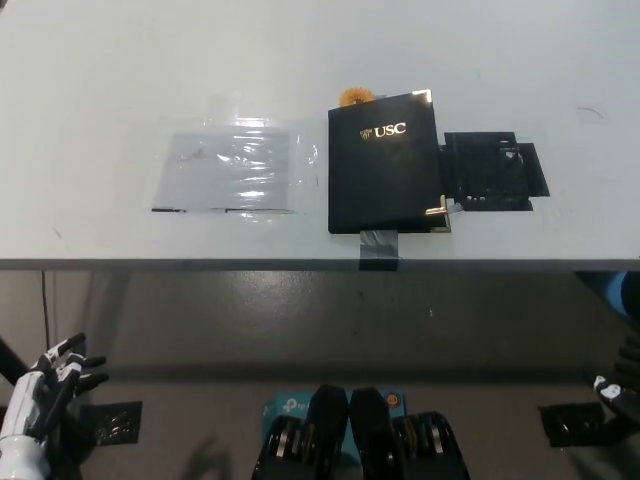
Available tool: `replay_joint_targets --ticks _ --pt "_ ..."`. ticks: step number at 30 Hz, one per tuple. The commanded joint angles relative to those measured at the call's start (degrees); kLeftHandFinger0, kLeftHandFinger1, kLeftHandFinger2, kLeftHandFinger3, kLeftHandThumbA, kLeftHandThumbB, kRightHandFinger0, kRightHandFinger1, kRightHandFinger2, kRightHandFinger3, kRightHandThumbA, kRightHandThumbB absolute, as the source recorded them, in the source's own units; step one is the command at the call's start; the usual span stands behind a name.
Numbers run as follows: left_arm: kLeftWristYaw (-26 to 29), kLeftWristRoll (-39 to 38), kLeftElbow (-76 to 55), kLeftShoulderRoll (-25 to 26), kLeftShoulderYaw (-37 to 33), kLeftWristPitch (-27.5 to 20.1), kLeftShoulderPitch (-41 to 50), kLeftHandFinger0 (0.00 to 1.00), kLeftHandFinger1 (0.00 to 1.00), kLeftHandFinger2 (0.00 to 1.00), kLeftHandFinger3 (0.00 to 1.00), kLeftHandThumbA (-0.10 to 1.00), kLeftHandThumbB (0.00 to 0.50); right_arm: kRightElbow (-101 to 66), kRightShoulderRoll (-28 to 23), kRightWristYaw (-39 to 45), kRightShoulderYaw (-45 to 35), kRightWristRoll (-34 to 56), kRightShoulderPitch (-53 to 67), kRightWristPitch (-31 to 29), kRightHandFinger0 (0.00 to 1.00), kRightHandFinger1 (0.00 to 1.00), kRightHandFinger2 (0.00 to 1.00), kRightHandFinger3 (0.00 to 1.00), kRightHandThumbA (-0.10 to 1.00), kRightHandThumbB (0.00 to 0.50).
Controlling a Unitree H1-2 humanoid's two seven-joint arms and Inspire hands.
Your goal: The robot uses its right hand to push the cover of the diary kept in the middle of the desk towards the left to open it
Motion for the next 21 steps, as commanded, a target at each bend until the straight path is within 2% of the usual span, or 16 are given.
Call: replay_joint_targets --ticks 1,3,6,7,8,10,12,13,15,16,17,19,21 --pt "0.4 0.1 -1.9 0.9 -0.2 -0.1 0.0 0.78 0.55 0.57 0.77 0.63 0.287 -9.8 -2.4 3.4 2.8 -1.5 0.9 2.0 0.55 0.63 0.69 0.74 1.00 0.250" --pt "0.6 0.0 -2.0 0.8 0.0 0.2 0.4 0.79 0.55 0.57 0.77 0.63 0.300 -14.2 -3.1 5.2 4.9 -1.3 1.9 2.4 0.56 0.65 0.72 0.77 1.00 0.201" --pt "0.6 -0.7 -1.9 0.3 0.3 0.3 0.1 0.80 0.56 0.58 0.78 0.60 0.304 -19.1 -3.6 6.6 6.8 -0.4 2.5 5.1 0.57 0.65 0.71 0.77 1.00 0.235" --pt "0.6 -0.7 -1.9 0.4 0.3 0.3 0.2 0.79 0.56 0.57 0.78 0.61 0.304 -21.8 -3.3 6.8 7.4 0.0 2.8 7.0 0.59 0.66 0.71 0.77 1.00 0.261" --pt "0.6 -0.7 -2.0 0.3 0.3 0.1 0.2 0.78 0.55 0.56 0.78 0.61 0.314 -24.7 -2.9 7.3 7.9 1.0 2.9 7.9 0.60 0.66 0.72 0.78 1.00 0.246" --pt "0.6 -0.5 -1.9 0.3 0.1 0.0 0.2 0.77 0.55 0.55 0.76 0.61 0.293 -28.2 -2.5 7.7 8.7 1.4 2.8 9.1 0.60 0.67 0.73 0.79 1.00 0.220" --pt "0.7 -0.4 -2.0 0.2 0.1 0.1 0.2 0.77 0.54 0.55 0.75 0.61 0.304 -30.9 -2.3 8.0 9.4 1.6 2.5 11.0 0.60 0.67 0.74 0.79 1.00 0.215" --pt "0.6 0.1 -1.8 0.5 -0.2 -0.3 0.4 0.80 0.56 0.58 0.76 0.63 0.329 -34.0 -2.7 9.0 10.6 1.3 1.7 12.0 0.60 0.69 0.75 0.80 1.00 0.199" --pt "0.6 0.1 -1.6 0.5 -0.2 -1.3 0.4 0.79 0.55 0.57 0.76 0.61 0.325 -35.4 -3.2 9.6 11.4 0.7 1.1 11.8 0.60 0.69 0.75 0.80 1.00 0.185" --pt "0.6 0.2 -1.9 0.6 -0.3 0.0 0.4 0.81 0.57 0.59 0.77 0.65 0.349 -36.1 -3.3 10.0 11.7 1.2 0.7 11.8 0.60 0.69 0.74 0.80 1.00 0.172" --pt "0.8 0.3 -2.0 0.5 -0.3 -0.1 0.3 0.79 0.55 0.58 0.75 0.65 0.343 -37.4 -3.3 10.2 12.0 1.0 0.1 13.3 0.61 0.68 0.74 0.79 1.00 0.188" --pt "0.8 -0.2 -2.0 0.3 0.0 0.1 0.2 0.77 0.54 0.57 0.74 0.64 0.361 -38.8 -3.4 10.8 12.5 1.6 -1.3 14.4 0.62 0.68 0.74 0.78 1.00 0.189" --pt "0.8 0.0 -2.0 0.3 -0.1 0.0 0.3 0.78 0.54 0.55 0.73 0.65 0.358 -39.3 -3.1 11.1 12.9 1.9 -2.9 15.5 0.62 0.68 0.74 0.78 1.00 0.179"
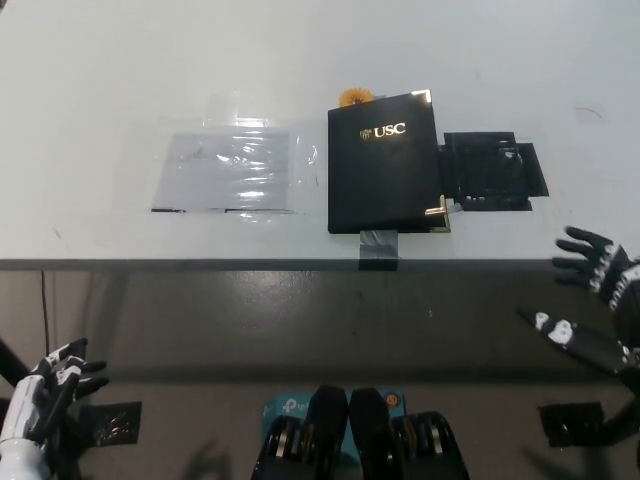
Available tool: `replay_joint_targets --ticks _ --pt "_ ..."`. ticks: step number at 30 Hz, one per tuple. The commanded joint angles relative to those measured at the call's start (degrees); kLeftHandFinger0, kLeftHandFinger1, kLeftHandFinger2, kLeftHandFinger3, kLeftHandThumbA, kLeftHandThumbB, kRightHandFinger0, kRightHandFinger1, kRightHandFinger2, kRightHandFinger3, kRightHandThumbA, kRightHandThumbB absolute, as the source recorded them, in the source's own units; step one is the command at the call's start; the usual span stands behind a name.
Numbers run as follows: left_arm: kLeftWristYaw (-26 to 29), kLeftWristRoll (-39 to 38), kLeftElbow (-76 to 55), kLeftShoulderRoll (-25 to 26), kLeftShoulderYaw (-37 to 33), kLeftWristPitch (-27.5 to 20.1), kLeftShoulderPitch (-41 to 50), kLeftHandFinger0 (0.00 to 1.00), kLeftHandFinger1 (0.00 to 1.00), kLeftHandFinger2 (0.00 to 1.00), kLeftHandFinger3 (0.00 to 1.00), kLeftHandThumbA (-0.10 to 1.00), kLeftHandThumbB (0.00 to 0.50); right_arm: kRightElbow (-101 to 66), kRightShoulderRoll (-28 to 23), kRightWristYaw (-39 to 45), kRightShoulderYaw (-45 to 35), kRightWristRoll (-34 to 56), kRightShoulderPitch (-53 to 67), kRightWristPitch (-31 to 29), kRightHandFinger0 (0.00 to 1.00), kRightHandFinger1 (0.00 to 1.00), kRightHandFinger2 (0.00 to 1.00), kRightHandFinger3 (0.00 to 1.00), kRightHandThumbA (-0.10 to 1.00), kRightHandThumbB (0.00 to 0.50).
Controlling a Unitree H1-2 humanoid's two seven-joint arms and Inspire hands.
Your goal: The robot uses its right hand to push the cover of the diary kept in the middle of the desk towards the left to open it
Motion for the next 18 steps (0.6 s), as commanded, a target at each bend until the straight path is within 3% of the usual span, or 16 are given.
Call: replay_joint_targets --ticks 1,3,8,12,15,16,18 --pt "0.7 -0.1 -1.7 0.4 0.0 0.0 -0.1 0.78 0.54 0.55 0.73 0.65 0.369 -2.9 -0.4 2.7 0.9 1.6 -5.0 3.7 0.63 0.69 0.74 0.78 1.00 0.164" --pt "0.8 -0.1 -1.7 0.4 0.0 0.4 -0.2 0.78 0.54 0.55 0.73 0.65 0.384 -1.8 0.1 2.7 1.3 1.6 -7.1 3.6 0.64 0.70 0.75 0.79 1.00 0.146" --pt "0.5 -0.4 -1.5 0.0 -0.2 0.0 -0.1 0.77 0.55 0.56 0.74 0.62 0.337 3.1 2.6 1.5 1.0 2.1 -13.7 5.4 0.66 0.72 0.75 0.80 1.00 0.079" --pt "0.8 -0.2 -1.1 0.0 -0.1 0.5 -0.3 0.78 0.55 0.56 0.72 0.63 0.346 9.9 6.5 -1.3 -1.2 2.8 -20.0 7.0 0.69 0.74 0.79 0.85 1.00 0.096" --pt "0.4 -0.6 -1.2 0.0 -0.1 0.2 -0.3 0.79 0.56 0.57 0.72 0.61 0.317 13.2 9.1 -2.8 -3.8 4.0 -22.4 8.2 0.72 0.78 0.83 0.90 1.00 0.140" --pt "0.3 -0.5 -0.9 0.1 -0.2 -0.1 -0.3 0.78 0.57 0.58 0.72 0.61 0.331 15.7 12.3 -5.1 -7.5 7.7 -24.8 10.9 0.81 0.88 0.93 0.97 1.00 0.155" --pt "0.5 -0.3 -1.3 0.1 -0.2 0.5 -0.3 0.78 0.57 0.58 0.72 0.62 0.341 17.2 15.0 -7.3 -10.8 9.6 -26.5 13.1 0.86 0.93 0.97 1.00 1.00 0.142"
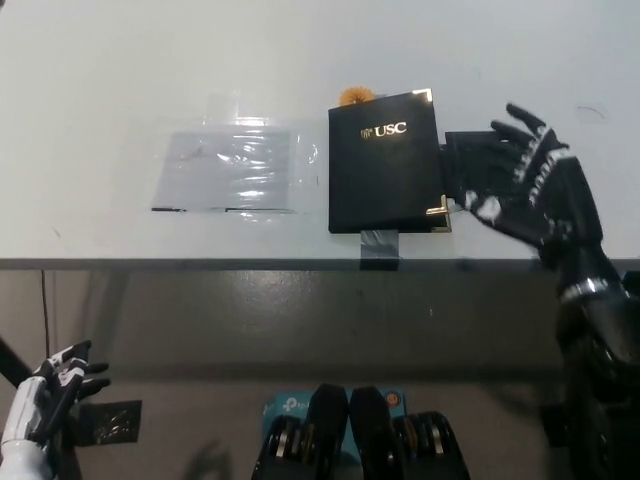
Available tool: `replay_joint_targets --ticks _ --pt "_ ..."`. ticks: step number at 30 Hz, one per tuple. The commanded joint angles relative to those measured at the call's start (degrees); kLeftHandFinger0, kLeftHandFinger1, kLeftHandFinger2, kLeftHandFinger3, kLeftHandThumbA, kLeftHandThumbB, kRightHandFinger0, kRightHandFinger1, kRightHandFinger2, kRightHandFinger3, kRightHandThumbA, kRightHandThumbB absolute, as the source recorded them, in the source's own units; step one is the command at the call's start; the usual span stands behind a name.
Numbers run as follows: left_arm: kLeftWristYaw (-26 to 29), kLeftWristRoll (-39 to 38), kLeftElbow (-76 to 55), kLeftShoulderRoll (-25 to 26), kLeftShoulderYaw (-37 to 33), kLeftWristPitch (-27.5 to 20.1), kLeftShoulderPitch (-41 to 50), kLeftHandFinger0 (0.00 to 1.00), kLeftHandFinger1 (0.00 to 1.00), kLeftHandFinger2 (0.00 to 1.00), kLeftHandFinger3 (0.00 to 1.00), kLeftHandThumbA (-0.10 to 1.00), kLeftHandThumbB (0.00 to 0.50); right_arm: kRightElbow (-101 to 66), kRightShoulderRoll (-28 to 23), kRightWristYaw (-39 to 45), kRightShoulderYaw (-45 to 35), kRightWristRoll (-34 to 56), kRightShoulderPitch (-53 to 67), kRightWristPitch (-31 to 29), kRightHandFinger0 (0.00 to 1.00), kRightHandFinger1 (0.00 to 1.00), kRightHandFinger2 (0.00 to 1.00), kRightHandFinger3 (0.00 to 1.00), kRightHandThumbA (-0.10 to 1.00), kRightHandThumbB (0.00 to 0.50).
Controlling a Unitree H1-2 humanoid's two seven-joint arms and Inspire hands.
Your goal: The robot uses its right hand to push the cover of the diary kept in the middle of the desk towards the left to open it
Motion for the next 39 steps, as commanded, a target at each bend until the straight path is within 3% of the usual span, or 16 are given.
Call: replay_joint_targets --ticks 1,2,6,19,23,26,30,31,32,35,38,39 --pt "0.7 -0.1 -1.2 0.3 -0.2 0.6 -0.4 0.79 0.56 0.57 0.71 0.62 0.365 3.1 4.9 -5.7 -6.3 7.6 -5.7 5.5 0.93 1.00 1.00 1.00 1.00 0.120" --pt "0.8 -0.2 -1.3 0.1 -0.1 0.7 -0.4 0.78 0.55 0.55 0.69 0.60 0.365 6.2 7.9 -8.4 -10.3 10.7 -8.0 6.2 1.00 1.00 1.00 1.00 1.00 0.117" --pt "0.6 -0.3 -0.9 -0.6 -0.5 0.0 0.3 0.74 0.53 0.55 0.69 0.60 0.392 11.2 11.2 -10.4 -15.6 12.6 -10.2 6.1 1.00 1.00 1.00 1.00 1.00 0.079" --pt "0.5 -0.1 -1.4 -1.1 -0.6 0.1 0.7 0.75 0.54 0.55 0.68 0.62 0.415 24.2 14.0 -13.0 -23.5 19.1 -12.4 0.5 1.00 1.00 1.00 1.00 1.00 0.071" --pt "0.4 -0.4 -1.5 -1.2 -0.6 0.3 0.8 0.75 0.54 0.56 0.69 0.61 0.440 26.5 14.7 -12.4 -22.7 19.2 -11.6 -1.5 1.00 1.00 1.00 1.00 1.00 0.062" --pt "0.5 0.3 -1.3 -1.4 -1.0 0.0 1.1 0.73 0.52 0.53 0.68 0.62 0.441 27.9 15.6 -12.0 -21.3 18.8 -10.4 -3.1 1.00 1.00 1.00 1.00 1.00 0.084" --pt "0.7 0.3 -1.6 -1.9 -1.3 0.3 1.6 0.72 0.50 0.51 0.66 0.60 0.406 28.0 16.9 -13.3 -20.7 19.2 -10.4 -3.2 1.00 1.00 1.00 1.00 1.00 0.101" --pt "0.7 -0.1 -1.5 -2.1 -1.2 0.4 1.5 0.71 0.50 0.51 0.66 0.59 0.424 28.4 17.3 -13.5 -20.6 19.4 -11.0 -3.3 1.00 1.00 1.00 1.00 1.00 0.091" --pt "0.1 -0.5 -1.1 -2.0 -1.3 -0.5 1.6 0.72 0.54 0.56 0.69 0.58 0.400 28.9 17.7 -14.0 -20.3 19.4 -11.9 -3.1 1.00 1.00 1.00 1.00 1.00 0.080" --pt "0.2 -0.1 -1.6 -1.8 -1.6 -0.1 1.6 0.71 0.52 0.56 0.69 0.62 0.430 29.5 18.7 -15.2 -19.8 19.6 -14.3 -2.5 1.00 1.00 1.00 1.00 1.00 0.092" --pt "0.1 0.2 -1.8 -1.4 -2.0 0.0 1.5 0.69 0.52 0.57 0.71 0.65 0.409 29.7 19.1 -15.4 -19.1 19.7 -16.2 -2.3 1.00 1.00 1.00 1.00 1.00 0.099" --pt "0.1 -0.9 -1.7 -1.8 -1.4 0.4 1.3 0.70 0.53 0.57 0.70 0.61 0.428 30.0 19.3 -15.7 -18.7 19.5 -17.4 -2.2 1.00 1.00 1.00 1.00 1.00 0.109"
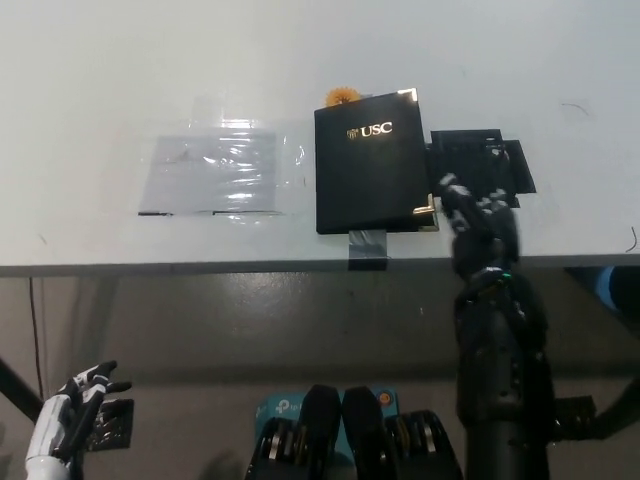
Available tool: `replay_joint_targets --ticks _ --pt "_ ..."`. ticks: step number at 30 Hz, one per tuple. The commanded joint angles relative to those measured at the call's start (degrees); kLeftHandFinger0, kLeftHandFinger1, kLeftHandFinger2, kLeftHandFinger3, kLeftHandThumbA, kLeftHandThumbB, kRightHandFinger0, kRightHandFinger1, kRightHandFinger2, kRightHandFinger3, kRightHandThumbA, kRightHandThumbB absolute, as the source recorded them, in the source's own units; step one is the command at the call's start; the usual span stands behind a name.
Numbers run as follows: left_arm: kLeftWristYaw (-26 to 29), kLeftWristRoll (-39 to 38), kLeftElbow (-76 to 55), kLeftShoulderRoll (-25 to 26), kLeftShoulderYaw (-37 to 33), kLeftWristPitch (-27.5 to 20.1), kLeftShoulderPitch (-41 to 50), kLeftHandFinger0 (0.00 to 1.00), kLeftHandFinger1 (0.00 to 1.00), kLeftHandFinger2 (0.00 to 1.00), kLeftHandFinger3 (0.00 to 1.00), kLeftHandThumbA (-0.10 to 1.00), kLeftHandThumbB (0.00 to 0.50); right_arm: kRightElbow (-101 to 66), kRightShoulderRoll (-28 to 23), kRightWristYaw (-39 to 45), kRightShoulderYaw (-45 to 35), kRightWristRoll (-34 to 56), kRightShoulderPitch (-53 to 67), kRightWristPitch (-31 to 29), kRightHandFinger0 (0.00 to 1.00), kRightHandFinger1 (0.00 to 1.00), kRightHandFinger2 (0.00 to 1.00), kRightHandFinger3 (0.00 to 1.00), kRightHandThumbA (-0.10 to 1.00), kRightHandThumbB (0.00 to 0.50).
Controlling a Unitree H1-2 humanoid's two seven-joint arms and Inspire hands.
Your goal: The robot uses its right hand to push the cover of the diary kept in the middle of the desk towards the left to open it
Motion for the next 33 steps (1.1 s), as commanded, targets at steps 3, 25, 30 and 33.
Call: replay_joint_targets --ticks 3,25,30,33 --pt "0.6 0.1 -1.8 1.0 -0.1 0.0 -0.6 0.70 0.54 0.58 0.70 0.64 0.431 2.6 3.4 -2.7 3.1 1.6 -6.9 1.9 1.00 1.00 1.00 1.00 1.00 0.129" --pt "0.4 0.3 -1.6 0.9 -0.8 0.1 -0.6 0.71 0.54 0.59 0.70 0.60 0.425 2.1 4.4 -4.8 18.6 2.6 -2.7 1.9 1.00 1.00 1.00 1.00 1.00 0.108" --pt "0.0 0.3 -1.7 1.1 -1.3 0.4 -1.0 0.73 0.57 0.63 0.74 0.61 0.392 2.5 4.4 -3.1 24.0 -2.7 -0.8 1.2 1.00 1.00 1.00 1.00 1.00 0.135" --pt "-0.1 0.3 -1.3 1.1 -1.7 -0.1 -1.2 0.72 0.57 0.63 0.74 0.60 0.368 3.3 4.4 -1.8 27.0 -4.7 0.1 1.0 1.00 1.00 1.00 1.00 1.00 0.154"
